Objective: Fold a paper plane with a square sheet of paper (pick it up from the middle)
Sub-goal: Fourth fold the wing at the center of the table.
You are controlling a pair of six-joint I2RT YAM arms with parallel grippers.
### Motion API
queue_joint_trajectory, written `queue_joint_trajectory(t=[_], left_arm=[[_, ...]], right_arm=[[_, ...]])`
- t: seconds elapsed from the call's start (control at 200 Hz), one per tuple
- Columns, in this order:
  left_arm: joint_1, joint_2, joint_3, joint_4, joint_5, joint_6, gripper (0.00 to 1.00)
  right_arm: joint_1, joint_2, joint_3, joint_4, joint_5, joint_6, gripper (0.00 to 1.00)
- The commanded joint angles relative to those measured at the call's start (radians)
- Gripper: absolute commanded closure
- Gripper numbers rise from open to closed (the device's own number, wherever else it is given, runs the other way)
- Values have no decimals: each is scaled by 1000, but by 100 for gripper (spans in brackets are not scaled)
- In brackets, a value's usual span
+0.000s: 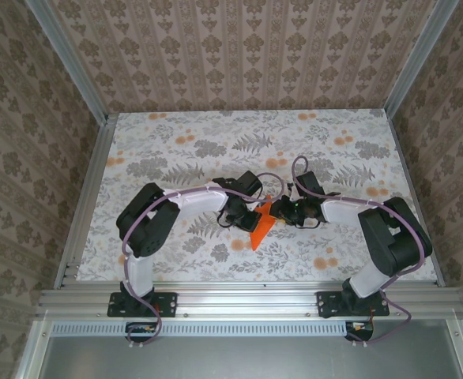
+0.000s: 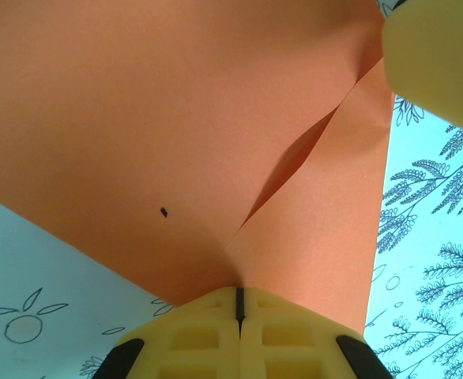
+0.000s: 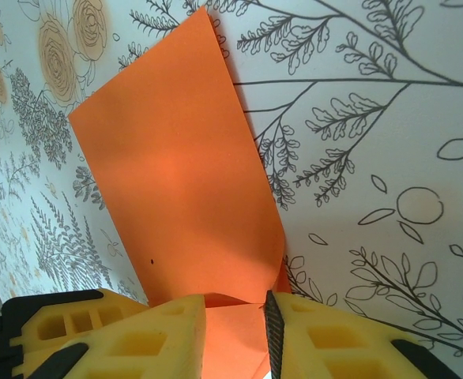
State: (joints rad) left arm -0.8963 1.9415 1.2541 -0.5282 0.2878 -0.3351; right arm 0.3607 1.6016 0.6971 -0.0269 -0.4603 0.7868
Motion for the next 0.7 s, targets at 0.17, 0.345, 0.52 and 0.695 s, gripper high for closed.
queue_joint_trajectory(t=[0.17, 0.345, 0.52, 0.695], left_arm=[[-4, -17, -21, -44, -25, 25, 100], [-3, -18, -22, -47, -24, 25, 100], [-3, -13, -17, -49, -24, 26, 100], [-3, -12, -15, -48, -21, 25, 100]], right_arm=[[5, 15, 8, -53, 44, -3, 68], [6, 31, 10, -46, 38, -5, 69], [7, 37, 13, -13, -6, 3, 72], [7, 24, 10, 9, -22, 14, 76]])
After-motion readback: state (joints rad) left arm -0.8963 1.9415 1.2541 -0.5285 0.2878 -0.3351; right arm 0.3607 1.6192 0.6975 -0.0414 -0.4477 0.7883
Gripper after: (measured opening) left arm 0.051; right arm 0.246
